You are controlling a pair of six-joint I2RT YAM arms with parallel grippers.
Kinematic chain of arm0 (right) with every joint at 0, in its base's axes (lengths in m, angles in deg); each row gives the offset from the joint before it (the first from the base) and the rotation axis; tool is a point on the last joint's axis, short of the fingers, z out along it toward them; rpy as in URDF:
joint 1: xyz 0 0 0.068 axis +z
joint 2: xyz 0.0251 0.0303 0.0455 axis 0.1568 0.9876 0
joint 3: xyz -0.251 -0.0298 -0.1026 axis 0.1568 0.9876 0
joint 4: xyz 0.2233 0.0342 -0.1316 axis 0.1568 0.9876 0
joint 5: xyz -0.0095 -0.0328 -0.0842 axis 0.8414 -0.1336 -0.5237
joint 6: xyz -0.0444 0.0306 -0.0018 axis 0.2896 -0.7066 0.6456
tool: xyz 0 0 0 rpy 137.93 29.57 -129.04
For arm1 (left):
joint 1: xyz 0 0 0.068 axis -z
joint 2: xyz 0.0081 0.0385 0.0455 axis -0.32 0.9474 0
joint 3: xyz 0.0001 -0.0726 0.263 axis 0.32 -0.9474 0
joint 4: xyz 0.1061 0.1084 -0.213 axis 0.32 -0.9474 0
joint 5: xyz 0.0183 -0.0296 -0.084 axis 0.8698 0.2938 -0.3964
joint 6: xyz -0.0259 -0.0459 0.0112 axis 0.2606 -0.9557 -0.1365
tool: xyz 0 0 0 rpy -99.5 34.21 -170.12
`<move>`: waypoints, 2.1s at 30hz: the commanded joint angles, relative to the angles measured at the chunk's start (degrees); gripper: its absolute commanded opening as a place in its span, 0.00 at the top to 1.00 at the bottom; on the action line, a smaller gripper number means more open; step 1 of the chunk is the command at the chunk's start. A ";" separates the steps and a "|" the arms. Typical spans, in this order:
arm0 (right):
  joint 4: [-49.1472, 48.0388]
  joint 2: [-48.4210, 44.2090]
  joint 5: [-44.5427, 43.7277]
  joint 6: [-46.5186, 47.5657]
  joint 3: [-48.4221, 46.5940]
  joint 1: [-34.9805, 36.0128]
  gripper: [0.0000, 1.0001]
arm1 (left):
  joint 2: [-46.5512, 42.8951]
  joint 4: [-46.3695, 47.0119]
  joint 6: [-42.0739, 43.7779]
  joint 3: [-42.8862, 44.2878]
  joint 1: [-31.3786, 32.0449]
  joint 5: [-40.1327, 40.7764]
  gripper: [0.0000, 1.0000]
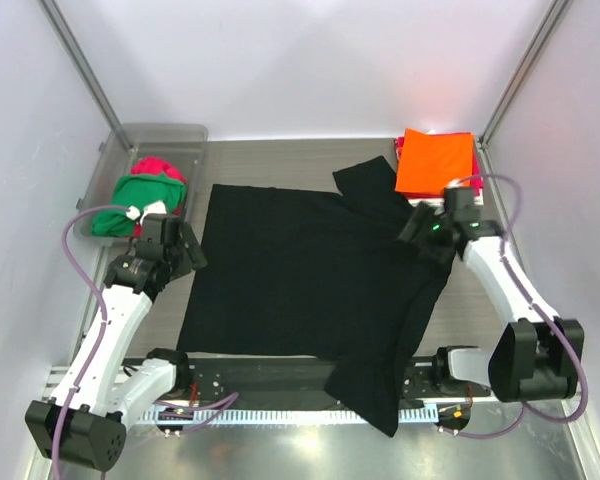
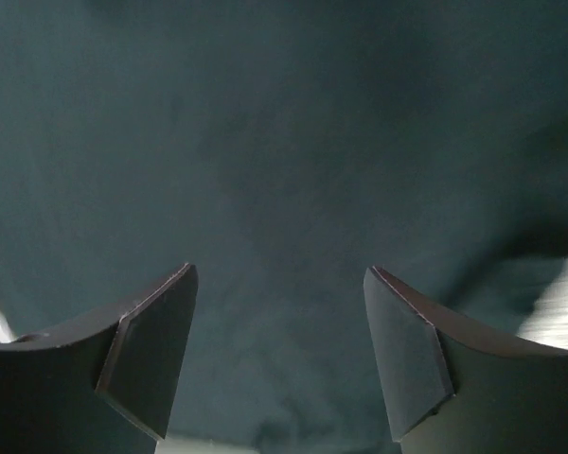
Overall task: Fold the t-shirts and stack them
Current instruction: Flatten the tshirt out
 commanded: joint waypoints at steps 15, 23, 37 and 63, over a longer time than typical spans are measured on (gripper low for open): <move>25.95 -8.81 -31.07 -32.24 9.51 6.31 0.23 | -3.20 2.54 0.72 -0.11 0.00 -1.14 0.24; 36.45 -25.85 -41.40 -46.18 11.43 4.47 0.21 | -4.43 2.54 0.98 -0.20 0.09 -1.32 0.24; -6.09 -7.53 2.53 -14.80 8.27 16.41 0.46 | 0.74 4.73 -4.11 -1.16 0.27 -6.49 0.27; 11.41 -13.23 -8.04 -9.35 0.26 7.80 0.00 | 7.24 10.53 -9.82 -3.19 3.96 -9.04 0.28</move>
